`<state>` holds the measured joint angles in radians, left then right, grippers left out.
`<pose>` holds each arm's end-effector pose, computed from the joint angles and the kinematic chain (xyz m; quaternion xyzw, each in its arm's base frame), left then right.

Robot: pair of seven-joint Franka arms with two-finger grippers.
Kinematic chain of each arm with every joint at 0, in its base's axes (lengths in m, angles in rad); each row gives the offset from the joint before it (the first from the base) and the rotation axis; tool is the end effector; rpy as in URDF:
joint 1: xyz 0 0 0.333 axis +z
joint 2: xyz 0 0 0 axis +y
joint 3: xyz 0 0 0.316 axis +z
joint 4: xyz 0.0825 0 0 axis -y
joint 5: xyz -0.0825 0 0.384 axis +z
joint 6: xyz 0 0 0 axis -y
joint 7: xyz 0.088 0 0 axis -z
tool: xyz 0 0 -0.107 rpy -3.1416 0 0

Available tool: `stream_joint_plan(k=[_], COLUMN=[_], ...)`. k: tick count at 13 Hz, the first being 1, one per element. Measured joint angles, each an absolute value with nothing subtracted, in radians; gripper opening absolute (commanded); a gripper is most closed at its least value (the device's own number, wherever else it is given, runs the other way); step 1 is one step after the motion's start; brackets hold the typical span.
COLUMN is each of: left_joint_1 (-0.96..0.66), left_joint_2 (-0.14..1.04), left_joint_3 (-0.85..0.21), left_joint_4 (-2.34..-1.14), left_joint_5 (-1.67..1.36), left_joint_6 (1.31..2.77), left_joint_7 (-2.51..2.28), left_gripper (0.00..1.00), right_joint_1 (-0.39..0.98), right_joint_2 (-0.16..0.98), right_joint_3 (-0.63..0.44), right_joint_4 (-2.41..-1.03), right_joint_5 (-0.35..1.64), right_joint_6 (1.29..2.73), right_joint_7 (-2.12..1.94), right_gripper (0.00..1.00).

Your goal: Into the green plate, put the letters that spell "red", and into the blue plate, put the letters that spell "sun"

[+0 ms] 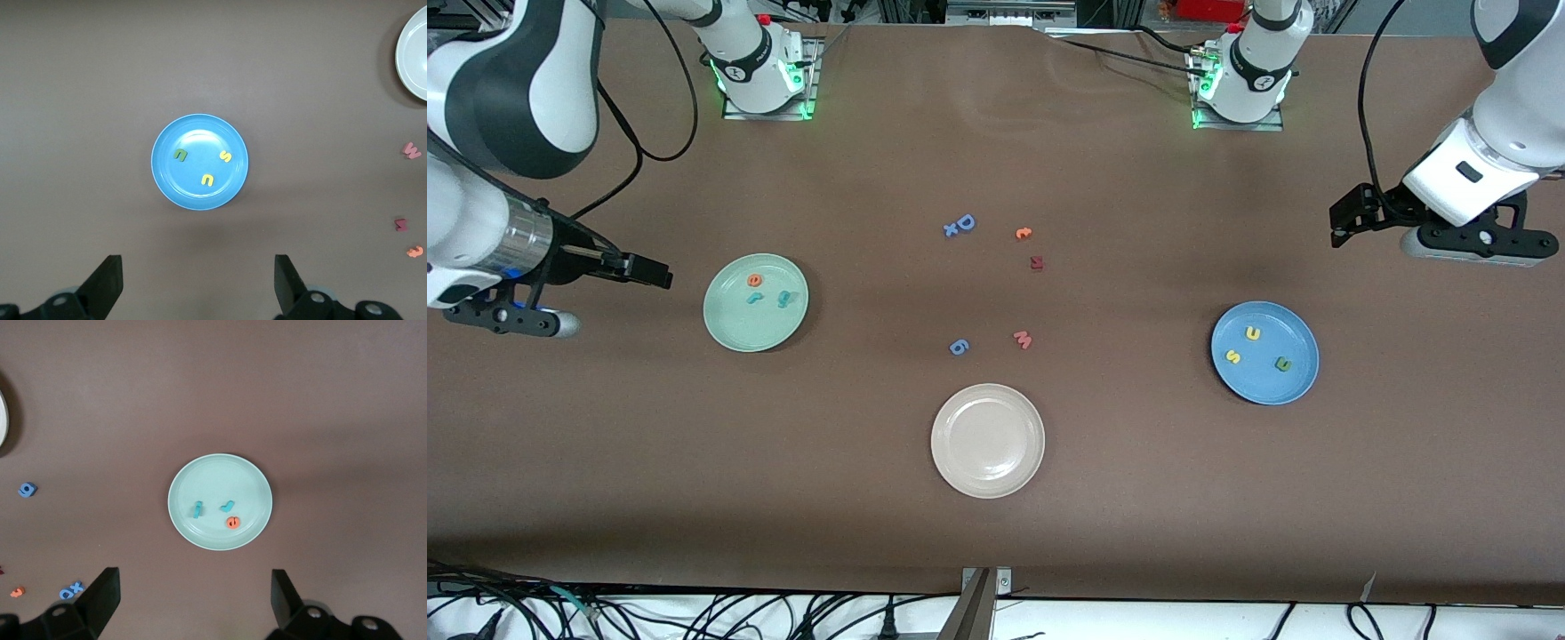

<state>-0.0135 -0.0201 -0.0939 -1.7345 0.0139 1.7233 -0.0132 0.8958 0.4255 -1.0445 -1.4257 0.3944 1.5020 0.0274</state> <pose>0.5538 -0.0589 0.5710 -0.9988 0.0481 -0.0049 0.0075 0.6215 0.0570 0.5340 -0.9941 0.0811 0.0702 0.0180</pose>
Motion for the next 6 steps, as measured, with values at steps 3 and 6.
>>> stream_joint_plan(k=[3, 6], left_joint_1=[-0.013, -0.014], left_joint_2=[-0.019, -0.018], left_joint_3=[-0.093, -0.094], left_joint_4=[-1.732, -1.730], left_joint_5=[0.014, 0.014], left_joint_6=[1.722, 1.722], left_joint_7=[-0.013, -0.013], left_gripper=[1.00, 1.00], right_joint_1=[0.896, 0.898], right_joint_2=[0.425, 0.425], right_joint_3=[-1.061, -1.062], right_joint_4=[-1.383, -1.341], right_joint_5=[0.394, 0.394], right_joint_6=[1.484, 1.474], right_joint_7=[0.025, 0.025], right_gripper=[1.00, 1.00])
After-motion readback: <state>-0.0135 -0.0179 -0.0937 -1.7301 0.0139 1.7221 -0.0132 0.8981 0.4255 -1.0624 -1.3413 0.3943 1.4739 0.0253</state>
